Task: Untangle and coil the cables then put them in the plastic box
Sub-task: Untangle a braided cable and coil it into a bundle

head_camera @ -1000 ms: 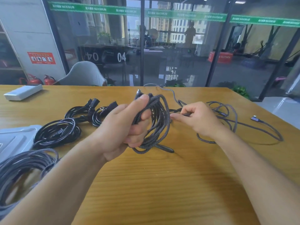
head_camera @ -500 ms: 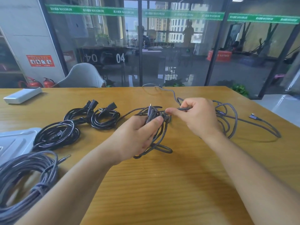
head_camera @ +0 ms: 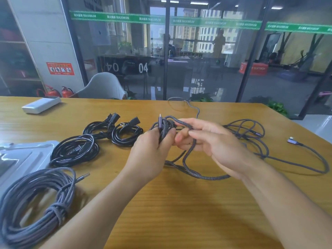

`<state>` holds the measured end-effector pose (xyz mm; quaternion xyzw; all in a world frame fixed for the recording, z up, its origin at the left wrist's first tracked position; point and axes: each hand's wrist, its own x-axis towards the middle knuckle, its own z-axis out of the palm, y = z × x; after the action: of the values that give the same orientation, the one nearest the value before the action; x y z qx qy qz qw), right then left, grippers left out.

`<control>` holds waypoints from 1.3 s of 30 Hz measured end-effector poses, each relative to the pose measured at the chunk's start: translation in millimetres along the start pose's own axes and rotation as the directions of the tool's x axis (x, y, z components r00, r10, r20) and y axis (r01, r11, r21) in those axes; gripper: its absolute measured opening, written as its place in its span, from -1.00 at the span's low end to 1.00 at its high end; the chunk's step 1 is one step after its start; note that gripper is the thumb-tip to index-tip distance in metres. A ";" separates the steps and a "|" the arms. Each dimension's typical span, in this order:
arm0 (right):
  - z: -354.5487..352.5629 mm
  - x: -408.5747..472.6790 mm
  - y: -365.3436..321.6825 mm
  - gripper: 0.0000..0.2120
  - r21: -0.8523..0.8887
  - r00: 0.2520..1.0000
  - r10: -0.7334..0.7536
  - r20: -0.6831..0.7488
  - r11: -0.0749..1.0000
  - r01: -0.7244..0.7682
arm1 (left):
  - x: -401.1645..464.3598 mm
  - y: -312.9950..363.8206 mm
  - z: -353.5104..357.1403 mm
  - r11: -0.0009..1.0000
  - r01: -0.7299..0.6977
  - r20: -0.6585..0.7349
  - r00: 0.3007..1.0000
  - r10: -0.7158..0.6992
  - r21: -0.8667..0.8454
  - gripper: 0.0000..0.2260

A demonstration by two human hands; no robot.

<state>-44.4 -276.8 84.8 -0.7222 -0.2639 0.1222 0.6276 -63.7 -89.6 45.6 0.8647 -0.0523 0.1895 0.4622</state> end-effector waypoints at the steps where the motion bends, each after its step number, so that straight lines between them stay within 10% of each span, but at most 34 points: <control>1: 0.1 -0.7 0.0 -0.66 -0.007 1.000 0.014 0.021 1.000 -0.014 | 1.6 -1.7 -0.5 0.999 0.016 -0.013 1.000 -0.017 -0.031 -0.58; 10: 19.0 -14.9 -11.5 -0.44 -0.032 0.974 0.163 0.157 0.987 -0.160 | 7.7 -12.2 -8.1 0.992 0.069 -0.140 0.987 -0.083 -0.105 -0.56; 14: 30.6 -14.2 -12.3 -0.68 -0.203 0.953 0.242 0.185 0.958 -0.204 | 10.5 -18.3 -11.2 0.974 0.079 -0.155 0.981 -0.114 -0.213 -0.56; 39: 65.7 -11.7 21.4 -0.74 -0.616 0.953 -0.009 0.304 0.761 0.204 | 2.7 9.6 -19.8 0.814 0.164 0.028 0.983 -0.179 -0.558 -0.39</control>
<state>-82.7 -229.2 50.2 -0.8511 -0.4173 0.0905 0.3054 -69.3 -78.7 64.0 0.6907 -0.0213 0.1348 0.7101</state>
